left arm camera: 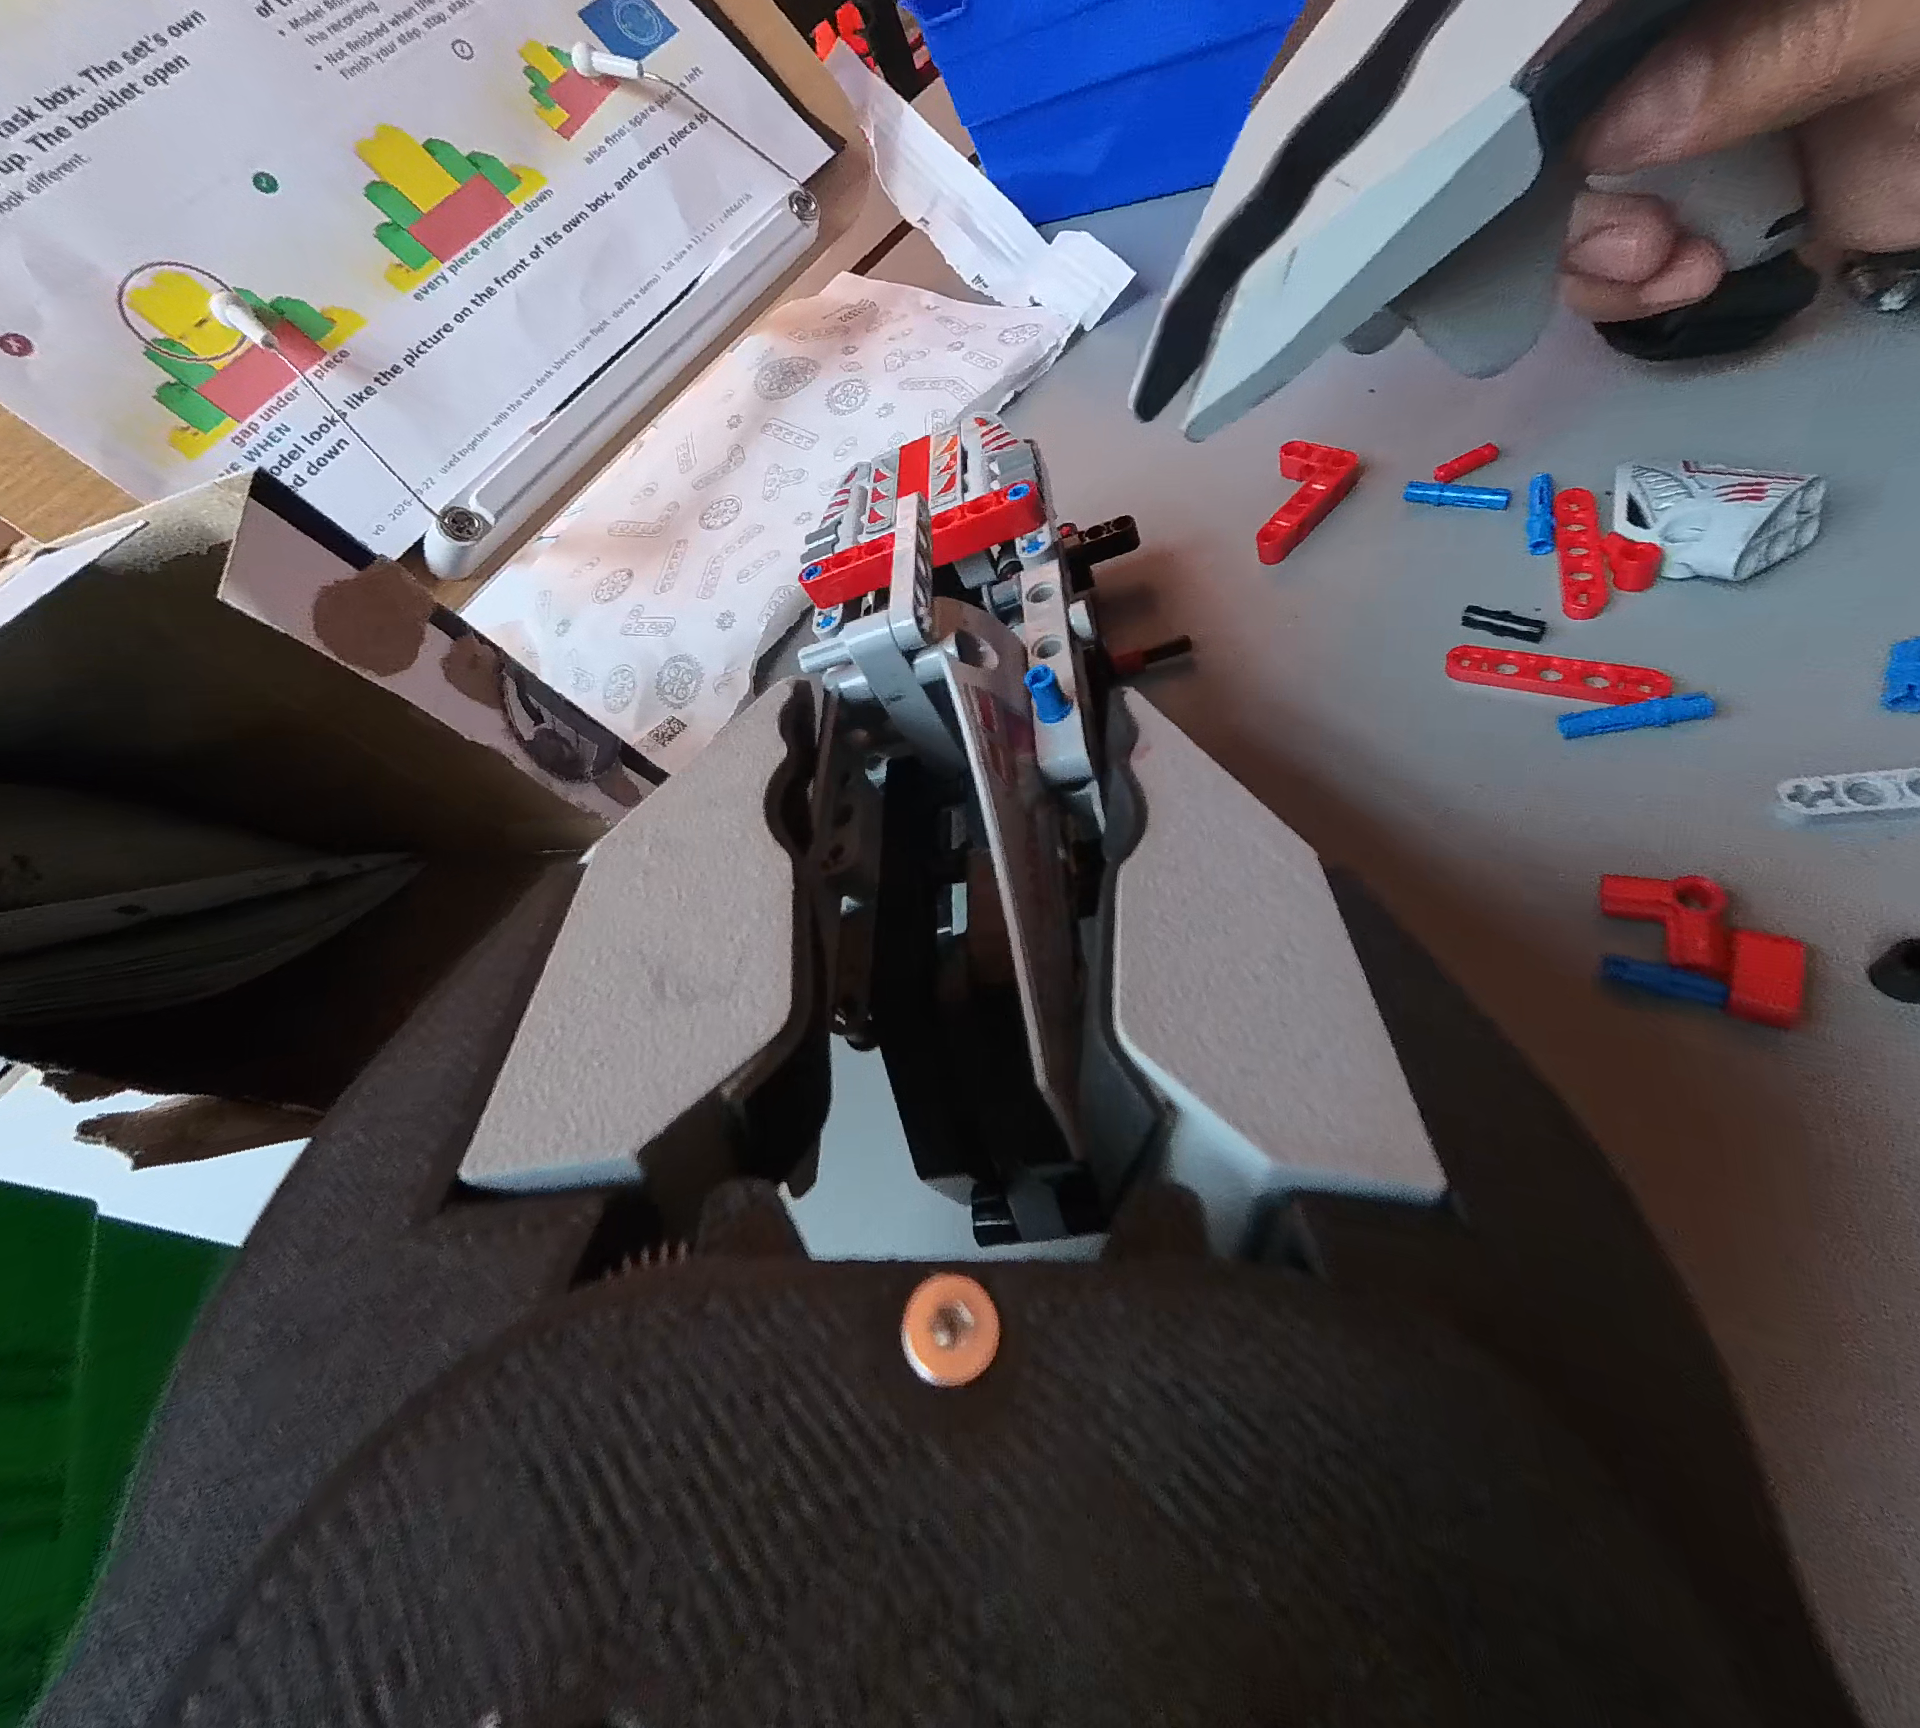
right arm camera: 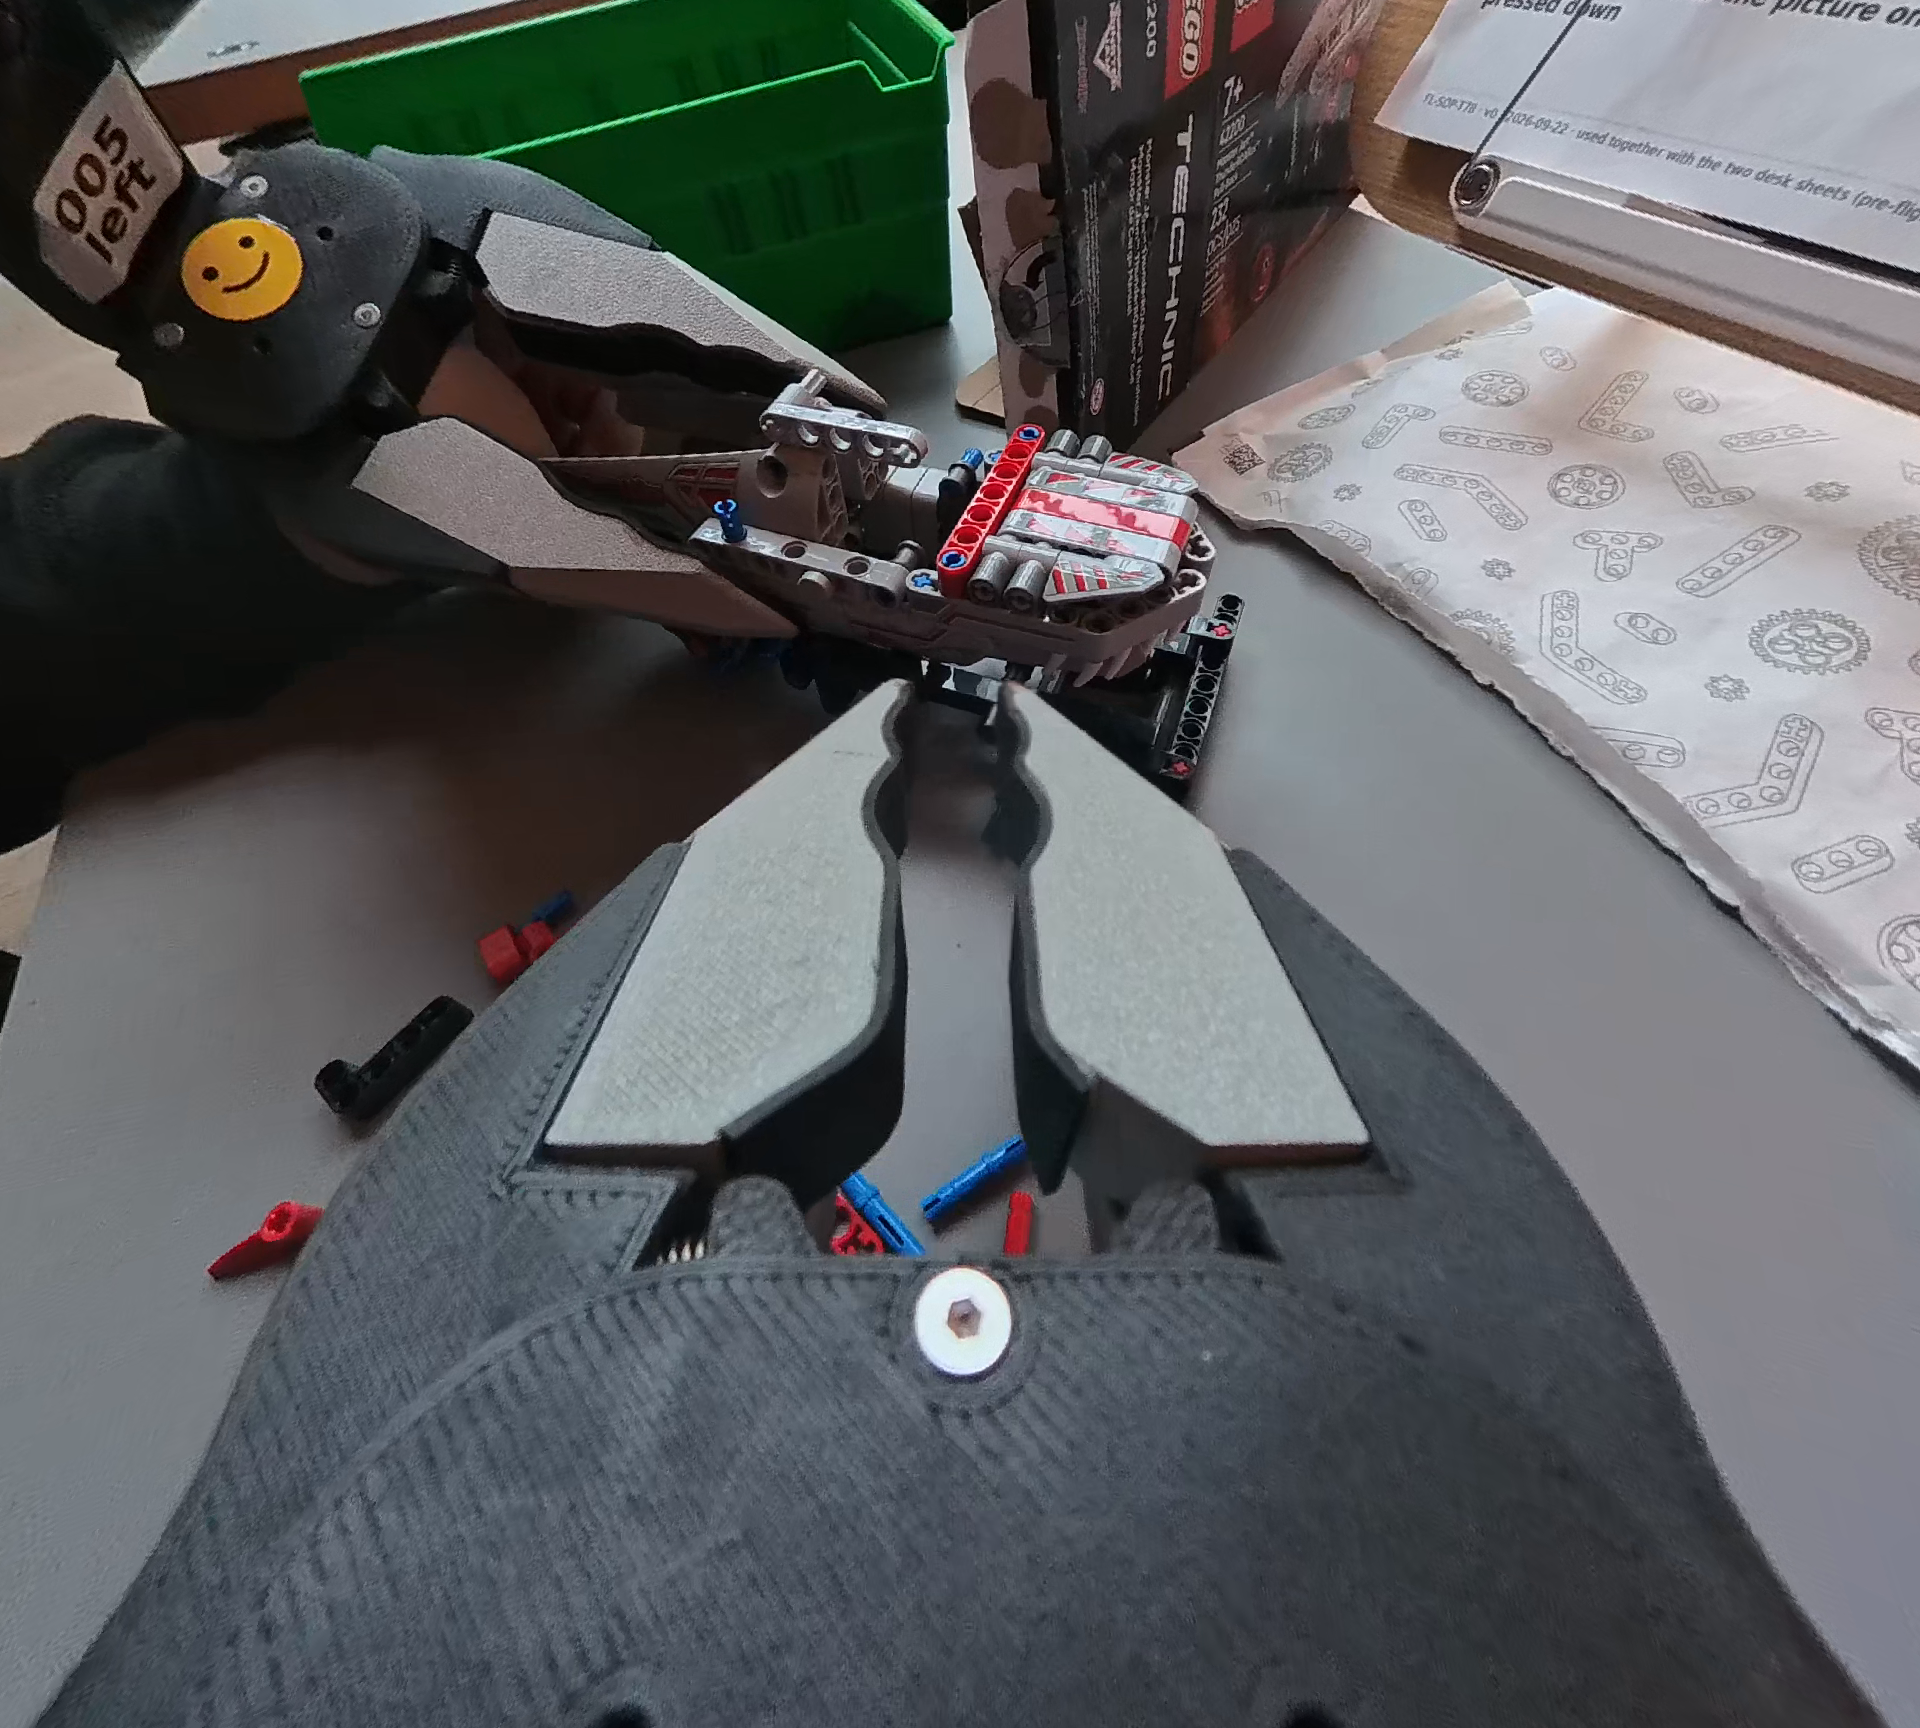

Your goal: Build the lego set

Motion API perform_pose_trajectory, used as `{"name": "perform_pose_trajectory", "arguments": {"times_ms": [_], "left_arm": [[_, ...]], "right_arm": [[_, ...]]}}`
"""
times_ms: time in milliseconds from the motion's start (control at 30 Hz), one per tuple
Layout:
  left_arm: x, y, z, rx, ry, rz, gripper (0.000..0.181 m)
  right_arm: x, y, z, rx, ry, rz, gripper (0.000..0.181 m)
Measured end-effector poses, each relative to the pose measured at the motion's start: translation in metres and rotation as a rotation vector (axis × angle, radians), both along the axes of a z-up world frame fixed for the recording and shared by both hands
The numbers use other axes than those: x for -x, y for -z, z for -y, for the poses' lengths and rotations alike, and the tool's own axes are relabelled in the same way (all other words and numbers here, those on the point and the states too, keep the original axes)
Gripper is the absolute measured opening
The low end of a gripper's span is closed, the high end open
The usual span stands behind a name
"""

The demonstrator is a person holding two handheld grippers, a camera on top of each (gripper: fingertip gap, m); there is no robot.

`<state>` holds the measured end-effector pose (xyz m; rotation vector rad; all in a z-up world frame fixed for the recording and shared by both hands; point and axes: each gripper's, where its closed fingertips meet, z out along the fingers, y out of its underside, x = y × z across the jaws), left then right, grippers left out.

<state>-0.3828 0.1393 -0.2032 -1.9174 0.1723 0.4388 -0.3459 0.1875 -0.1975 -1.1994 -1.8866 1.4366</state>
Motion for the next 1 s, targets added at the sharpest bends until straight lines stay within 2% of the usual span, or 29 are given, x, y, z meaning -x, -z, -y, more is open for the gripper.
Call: {"name": "perform_pose_trajectory", "arguments": {"times_ms": [133, 267, 300, 433, 500, 667, 800, 1000], "left_arm": [[0.000, 0.000, 0.000, 0.001, -0.002, -0.005, 0.054], [0.000, 0.000, -0.001, -0.002, -0.003, -0.007, 0.054], [0.000, 0.000, -0.001, -0.003, -0.003, -0.009, 0.054], [0.000, 0.000, 0.000, -0.004, 0.001, -0.002, 0.054], [0.000, -0.001, 0.000, -0.005, 0.005, 0.021, 0.054], [0.003, -0.004, 0.003, -0.037, 0.008, 0.161, 0.052], [0.003, -0.007, 0.004, -0.055, 0.027, 0.260, 0.052], [0.001, -0.006, 0.003, -0.054, 0.042, 0.292, 0.052]], "right_arm": [[0.000, 0.001, 0.002, -0.018, -0.006, -0.008, 0.028], [0.003, 0.001, -0.001, -0.060, 0.020, -0.033, 0.036], [0.004, 0.000, -0.003, -0.081, 0.035, -0.047, 0.044], [0.004, 0.001, -0.006, -0.197, 0.064, -0.073, 0.053], [0.003, 0.001, -0.004, -0.232, 0.061, -0.090, 0.050], [0.004, 0.005, 0.000, -0.261, 0.052, -0.092, 0.061], [0.002, 0.002, 0.005, -0.313, 0.025, -0.127, 0.051], [-0.002, -0.002, 0.021, -0.474, -0.013, -0.187, 0.029]]}}
